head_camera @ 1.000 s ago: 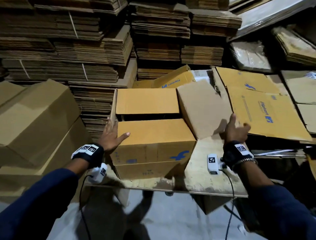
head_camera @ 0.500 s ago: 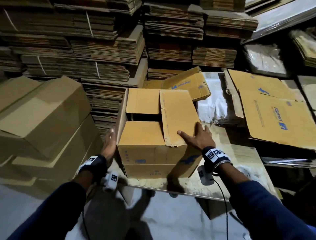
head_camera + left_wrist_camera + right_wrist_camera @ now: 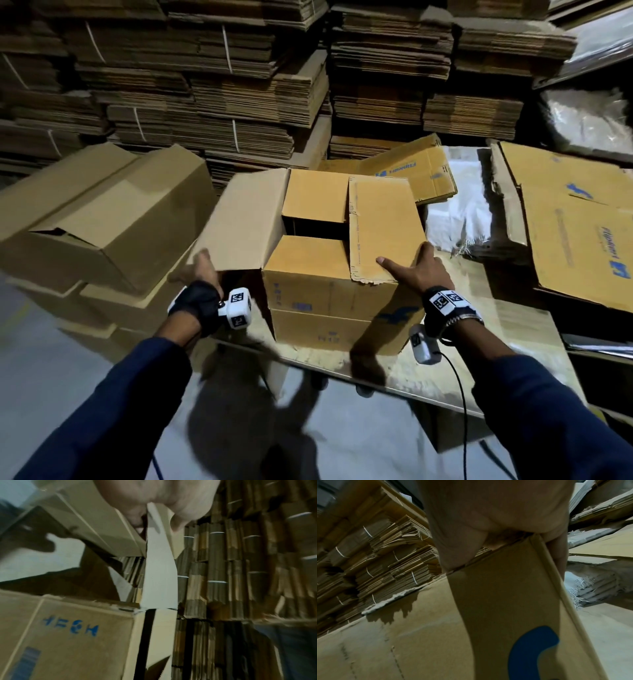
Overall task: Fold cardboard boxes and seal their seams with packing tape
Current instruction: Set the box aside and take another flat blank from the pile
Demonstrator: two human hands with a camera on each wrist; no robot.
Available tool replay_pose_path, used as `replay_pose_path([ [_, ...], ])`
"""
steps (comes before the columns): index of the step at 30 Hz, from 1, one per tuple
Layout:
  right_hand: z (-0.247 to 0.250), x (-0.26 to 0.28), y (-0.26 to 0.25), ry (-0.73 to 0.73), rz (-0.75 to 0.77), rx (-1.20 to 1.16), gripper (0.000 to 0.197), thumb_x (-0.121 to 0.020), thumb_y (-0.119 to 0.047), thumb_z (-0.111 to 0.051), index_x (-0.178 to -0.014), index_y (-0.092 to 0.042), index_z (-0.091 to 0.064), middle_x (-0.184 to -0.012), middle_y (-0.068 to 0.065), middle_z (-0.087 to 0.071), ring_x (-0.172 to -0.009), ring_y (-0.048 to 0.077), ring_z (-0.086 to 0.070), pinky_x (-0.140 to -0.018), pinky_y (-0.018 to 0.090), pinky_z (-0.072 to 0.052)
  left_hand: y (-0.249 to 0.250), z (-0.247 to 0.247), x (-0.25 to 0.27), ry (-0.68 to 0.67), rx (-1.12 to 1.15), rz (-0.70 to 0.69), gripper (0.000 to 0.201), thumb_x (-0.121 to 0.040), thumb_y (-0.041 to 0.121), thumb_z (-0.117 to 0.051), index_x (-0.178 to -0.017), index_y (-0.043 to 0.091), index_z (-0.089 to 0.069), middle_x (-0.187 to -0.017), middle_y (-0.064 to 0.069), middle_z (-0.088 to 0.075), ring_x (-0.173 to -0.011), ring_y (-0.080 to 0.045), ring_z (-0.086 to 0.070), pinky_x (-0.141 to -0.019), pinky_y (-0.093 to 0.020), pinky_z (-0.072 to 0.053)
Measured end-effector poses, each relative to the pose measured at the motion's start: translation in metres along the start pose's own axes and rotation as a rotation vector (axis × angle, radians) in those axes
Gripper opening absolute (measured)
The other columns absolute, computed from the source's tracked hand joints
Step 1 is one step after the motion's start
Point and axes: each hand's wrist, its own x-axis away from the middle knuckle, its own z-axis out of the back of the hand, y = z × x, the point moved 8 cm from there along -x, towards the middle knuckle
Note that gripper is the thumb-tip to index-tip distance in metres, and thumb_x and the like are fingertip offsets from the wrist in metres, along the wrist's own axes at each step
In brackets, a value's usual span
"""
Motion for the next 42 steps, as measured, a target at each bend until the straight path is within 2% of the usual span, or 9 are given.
replay_pose_path([
  [2,0.001,0.001,0.0,0.003,0.002,0.003,0.124,-0.049,-0.101,-0.063,-0.14,-0.024,-0.028,-0.141,0.02,-0.051,-0.121,0.043,-0.058,-0.099,0.055,-0.051,0.035,0.013,0.013,0.188,0.098,-0.19,0.08,-0.095,0.05,-0.063,-0.157,0.011,-0.031,-0.154,-0.013,-0.049,-0.132,-0.032,-0.056,-0.105,-0.046,-0.053],
  [5,0.001,0.0,0.001,0.002,-0.007,-0.007,0.135,-0.045,-0.102,-0.063,-0.146,-0.022,-0.024,-0.143,0.019,-0.053,-0.12,0.043,-0.06,-0.098,0.054,-0.053,0.07,-0.021,0.06,-0.009,0.205,-0.394,0.059,-0.106,0.055,-0.046,-0.147,0.012,-0.046,-0.135,-0.01,-0.061,-0.116,-0.026,-0.064,-0.09,-0.045,-0.059],
  [9,0.003,-0.002,0.005,-0.032,-0.076,-0.055,0.149,-0.049,-0.097,-0.07,-0.158,-0.012,-0.015,-0.15,0.021,-0.05,-0.127,0.043,-0.057,-0.101,0.051,-0.053,0.043,-0.096,0.111,-0.519,-0.386,-0.418,0.083,-0.104,0.072,-0.02,-0.126,0.011,-0.072,-0.119,-0.005,-0.075,-0.108,-0.023,-0.069,-0.09,-0.03,-0.051],
  [13,0.004,-0.004,0.019,-0.073,-0.14,-0.156,0.138,-0.049,-0.094,-0.074,-0.15,-0.009,-0.034,-0.147,0.019,-0.052,-0.126,0.042,-0.056,-0.099,0.05,-0.053,0.011,-0.117,0.083,-0.462,-1.064,-0.683,0.066,-0.099,0.062,-0.057,-0.146,0.016,-0.058,-0.145,-0.009,-0.06,-0.132,-0.03,-0.056,-0.103,-0.036,-0.043],
  [18,0.0,-0.009,0.022,-0.064,-0.147,-0.237,0.13,-0.047,-0.094,-0.074,-0.145,-0.016,-0.04,-0.146,0.015,-0.055,-0.126,0.041,-0.056,-0.101,0.052,-0.052,-0.022,-0.131,0.034,-0.569,-0.925,-0.463,0.1,-0.081,0.069,-0.076,-0.161,0.029,-0.031,-0.152,0.0,-0.053,-0.136,-0.025,-0.052,-0.106,-0.037,-0.043],
  [23,-0.004,-0.02,0.011,-0.064,-0.196,-0.245,0.132,-0.048,-0.091,-0.077,-0.148,-0.015,-0.036,-0.149,0.017,-0.051,-0.128,0.042,-0.054,-0.102,0.054,-0.052,-0.041,-0.146,-0.011,-0.544,-0.921,-0.431,0.123,-0.061,0.097,-0.065,-0.161,0.043,-0.019,-0.161,0.003,-0.046,-0.142,-0.029,-0.049,-0.115,-0.05,-0.043],
  [31,-0.019,-0.033,-0.016,-0.03,-0.248,-0.25,0.125,-0.063,-0.082,-0.079,-0.154,-0.013,-0.029,-0.156,0.02,-0.043,-0.134,0.044,-0.05,-0.102,0.052,-0.052,-0.015,-0.169,-0.033,-0.614,-0.829,-0.449,0.094,-0.077,0.067,-0.075,-0.156,0.034,-0.036,-0.146,0.004,-0.059,-0.131,-0.024,-0.057,-0.113,-0.045,-0.046],
  [35,-0.023,-0.031,-0.014,-0.028,-0.278,-0.247,0.128,-0.062,-0.084,-0.077,-0.156,-0.014,-0.027,-0.158,0.019,-0.042,-0.135,0.043,-0.05,-0.102,0.05,-0.052,-0.012,-0.17,-0.032,-0.65,-0.758,-0.429,0.07,-0.095,0.035,-0.076,-0.155,0.031,-0.039,-0.14,0.005,-0.061,-0.126,-0.02,-0.058,-0.107,-0.035,-0.044],
  [42,-0.02,-0.003,0.007,-0.046,-0.301,-0.237,0.128,-0.06,-0.084,-0.078,-0.154,-0.013,-0.029,-0.155,0.019,-0.044,-0.13,0.043,-0.053,-0.099,0.051,-0.053,-0.023,-0.145,-0.008,-0.652,-0.672,-0.377,0.068,-0.097,0.018,-0.075,-0.156,0.024,-0.042,-0.141,-0.001,-0.062,-0.128,-0.021,-0.059,-0.105,-0.033,-0.046],
])
